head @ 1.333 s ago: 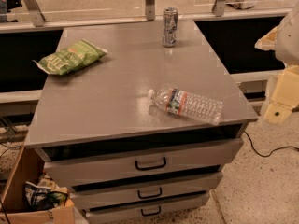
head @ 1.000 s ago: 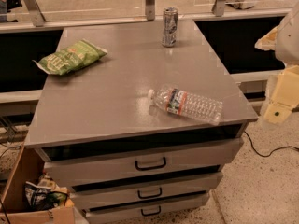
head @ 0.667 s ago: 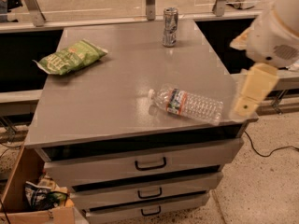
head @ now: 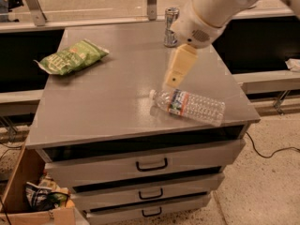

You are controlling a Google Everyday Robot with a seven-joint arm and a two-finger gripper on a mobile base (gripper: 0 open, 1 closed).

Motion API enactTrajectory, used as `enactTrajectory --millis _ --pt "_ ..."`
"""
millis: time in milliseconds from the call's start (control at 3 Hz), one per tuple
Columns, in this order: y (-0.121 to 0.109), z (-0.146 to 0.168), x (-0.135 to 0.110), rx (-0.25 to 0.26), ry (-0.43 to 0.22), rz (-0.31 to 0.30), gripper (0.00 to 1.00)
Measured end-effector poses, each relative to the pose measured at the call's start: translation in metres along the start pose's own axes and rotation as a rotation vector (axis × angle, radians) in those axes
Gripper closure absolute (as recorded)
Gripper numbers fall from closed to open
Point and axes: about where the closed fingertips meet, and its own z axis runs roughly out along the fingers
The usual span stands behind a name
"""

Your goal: Move green jalapeno chip bag near redbull can

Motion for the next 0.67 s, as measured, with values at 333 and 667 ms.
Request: enactTrajectory --millis 333,667 --pt "-0.0254 0.0323 -0.0418 -0.021 -0.067 -0.003 0.0" --pt "-0.0253 0.0329 -0.0424 -0.022 -0.068 -0.003 0.0"
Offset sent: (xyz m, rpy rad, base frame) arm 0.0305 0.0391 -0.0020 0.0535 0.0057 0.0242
